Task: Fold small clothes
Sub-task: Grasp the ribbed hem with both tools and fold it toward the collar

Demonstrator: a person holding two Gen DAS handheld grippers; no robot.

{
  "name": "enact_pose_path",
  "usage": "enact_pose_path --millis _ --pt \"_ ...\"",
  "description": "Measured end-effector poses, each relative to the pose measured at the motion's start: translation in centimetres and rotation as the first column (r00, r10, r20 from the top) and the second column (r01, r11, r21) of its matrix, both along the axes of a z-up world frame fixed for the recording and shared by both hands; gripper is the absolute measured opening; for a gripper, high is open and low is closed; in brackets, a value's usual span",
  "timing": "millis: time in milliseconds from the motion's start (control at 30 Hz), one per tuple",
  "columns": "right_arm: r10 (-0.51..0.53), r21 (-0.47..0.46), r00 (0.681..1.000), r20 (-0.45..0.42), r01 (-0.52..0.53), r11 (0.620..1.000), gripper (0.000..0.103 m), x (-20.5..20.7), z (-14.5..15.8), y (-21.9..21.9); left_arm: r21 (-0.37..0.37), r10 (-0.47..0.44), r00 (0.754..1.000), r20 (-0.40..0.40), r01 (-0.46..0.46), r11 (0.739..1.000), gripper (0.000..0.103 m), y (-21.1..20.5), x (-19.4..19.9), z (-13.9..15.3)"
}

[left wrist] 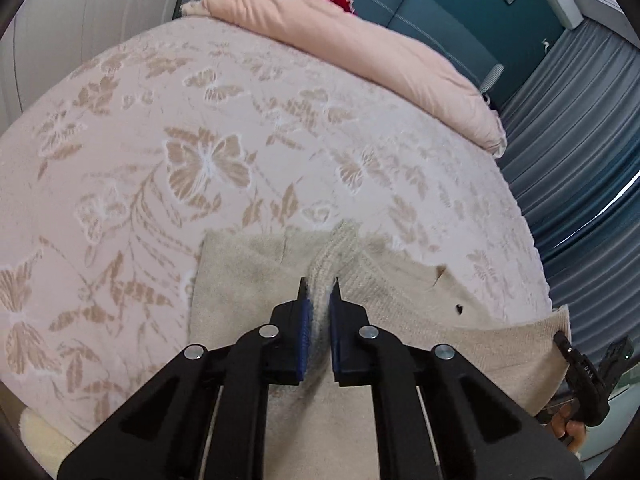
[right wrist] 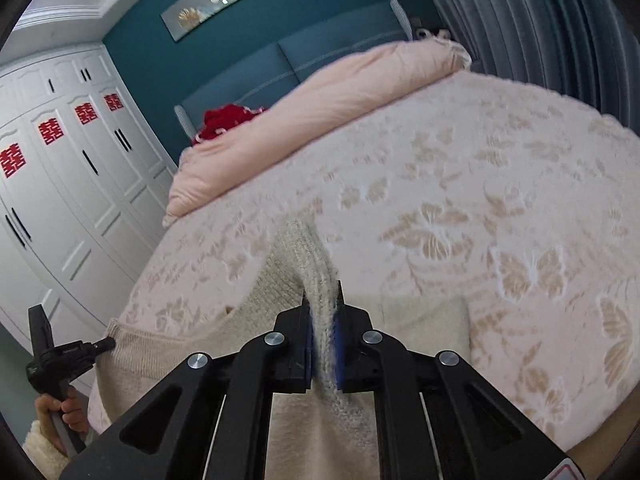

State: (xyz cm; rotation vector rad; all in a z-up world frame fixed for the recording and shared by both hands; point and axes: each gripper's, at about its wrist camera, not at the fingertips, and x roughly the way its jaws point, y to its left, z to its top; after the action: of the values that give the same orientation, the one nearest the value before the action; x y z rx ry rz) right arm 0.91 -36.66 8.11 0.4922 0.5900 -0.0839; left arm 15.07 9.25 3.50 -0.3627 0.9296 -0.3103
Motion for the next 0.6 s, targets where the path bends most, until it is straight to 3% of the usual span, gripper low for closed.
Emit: enact_pose_path --millis 100,167,267,367,433,500,567,600 --pt "-0.027 -0.014 0.999 0.02 0.027 1.0 0.008 2.4 1.6 -1.5 0.017 0.014 0.997 0.07 -0.015 1.0 0.007 -0.1 2.0 3.4" --pt "-0.059 -0.032 0.997 -0.045 0.058 0.998 0.008 4.9 -0.7 -2.6 0.054 0.027 0.997 0.077 -0.031 0.998 0.008 -0.6 4.2 3.4" --pt "-0.078 0.066 0.97 -0.229 0.095 0.993 0.008 8.7 -8.7 -4.7 0.151 0.066 0.998 0.01 -0.066 0.986 0.008 -1.7 7.6 -0.6" --pt "-0.083 0.098 0.902 -0.425 0.137 0.986 0.009 11.1 -16.1 -6.0 0.248 0.091 0.987 -0.134 -0.055 0.967 0.008 -3.2 10.1 -7.9" --pt "-0.107 0.117 0.913 -0.394 0.166 0.979 0.013 10.6 -15.9 -6.1 0.327 0.09 0.982 -0.166 -0.031 0.945 0.009 -3.8 10.0 -11.2" --pt "-0.151 0.051 0.916 -0.372 0.182 0.982 0.022 9.9 -13.7 -5.4 0.353 0.085 0.989 -0.124 -0.036 0.935 0.013 -4.0 9.1 -11.2" --pt "-0.165 -0.092 0.935 -0.315 0.143 0.985 0.027 8.9 -10.4 -3.5 0.344 0.093 0.991 -0.097 -0.055 0.937 0.026 -3.8 7.7 -9.4" --pt "-0.151 -0.146 0.95 -0.272 0.115 0.983 0.03 8.1 -8.8 -2.1 0.344 0.105 0.992 -0.076 -0.073 0.936 0.044 -3.6 6.9 -8.3"
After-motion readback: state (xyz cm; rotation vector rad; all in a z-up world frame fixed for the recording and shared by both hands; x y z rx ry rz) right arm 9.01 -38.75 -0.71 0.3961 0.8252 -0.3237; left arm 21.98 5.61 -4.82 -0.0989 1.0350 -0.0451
